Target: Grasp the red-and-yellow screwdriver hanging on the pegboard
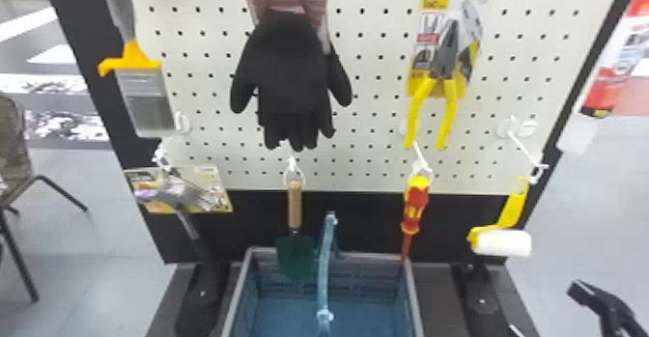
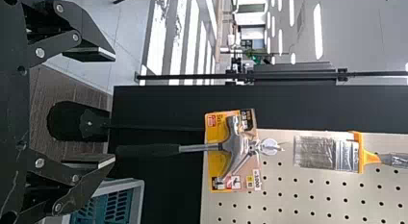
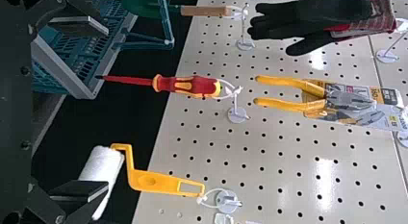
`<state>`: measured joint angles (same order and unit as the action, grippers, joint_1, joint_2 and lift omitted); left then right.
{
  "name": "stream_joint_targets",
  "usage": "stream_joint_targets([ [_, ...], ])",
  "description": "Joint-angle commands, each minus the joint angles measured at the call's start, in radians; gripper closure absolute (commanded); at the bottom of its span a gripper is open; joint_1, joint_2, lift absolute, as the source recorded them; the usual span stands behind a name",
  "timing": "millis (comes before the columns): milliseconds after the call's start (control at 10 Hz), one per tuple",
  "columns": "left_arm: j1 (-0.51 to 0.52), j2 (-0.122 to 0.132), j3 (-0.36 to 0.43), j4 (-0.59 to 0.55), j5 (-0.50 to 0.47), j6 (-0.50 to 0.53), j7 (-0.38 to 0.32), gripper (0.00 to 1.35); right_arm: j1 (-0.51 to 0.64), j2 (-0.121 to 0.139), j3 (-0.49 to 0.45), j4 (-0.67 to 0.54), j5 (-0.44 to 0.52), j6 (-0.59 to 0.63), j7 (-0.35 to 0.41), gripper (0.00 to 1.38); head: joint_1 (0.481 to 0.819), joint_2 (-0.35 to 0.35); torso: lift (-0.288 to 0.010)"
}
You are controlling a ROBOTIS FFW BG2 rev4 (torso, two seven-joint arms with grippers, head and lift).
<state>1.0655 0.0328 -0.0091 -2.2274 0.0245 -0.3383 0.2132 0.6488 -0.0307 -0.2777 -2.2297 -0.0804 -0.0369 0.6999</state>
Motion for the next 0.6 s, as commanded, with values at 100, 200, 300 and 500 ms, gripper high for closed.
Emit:
stream_joint_targets([
  [100,-0.006,0.002,-0.002,0.000,0.000,0.002,0.000,0.51,-0.083,0.000,0.002,0.061,-0.004,0.017,0.030,0.17,0.549,0.000,-0.100],
  [200,-0.008,0.002,-0.002,0.000,0.000,0.004,0.000,0.51,-0.111,0.000,0.002,0.083,-0.001,0.022,0.047,0.17,0.549,0.000,-0.100],
  [300,-0.008,0.002,-0.003,0.002,-0.002,0.005,0.000,0.51,-0.137,-0.002,0.003,0.100,-0.001,0.025,0.062,0.17,0.549,0.000,-0.100],
  [500,-0.013,0.004,-0.005,0.005,-0.002,0.005,0.000,0.51,-0.204,-0.012,0.015,0.132,-0.005,0.055,0.093,0.17,0.549,0.000,-0.100],
])
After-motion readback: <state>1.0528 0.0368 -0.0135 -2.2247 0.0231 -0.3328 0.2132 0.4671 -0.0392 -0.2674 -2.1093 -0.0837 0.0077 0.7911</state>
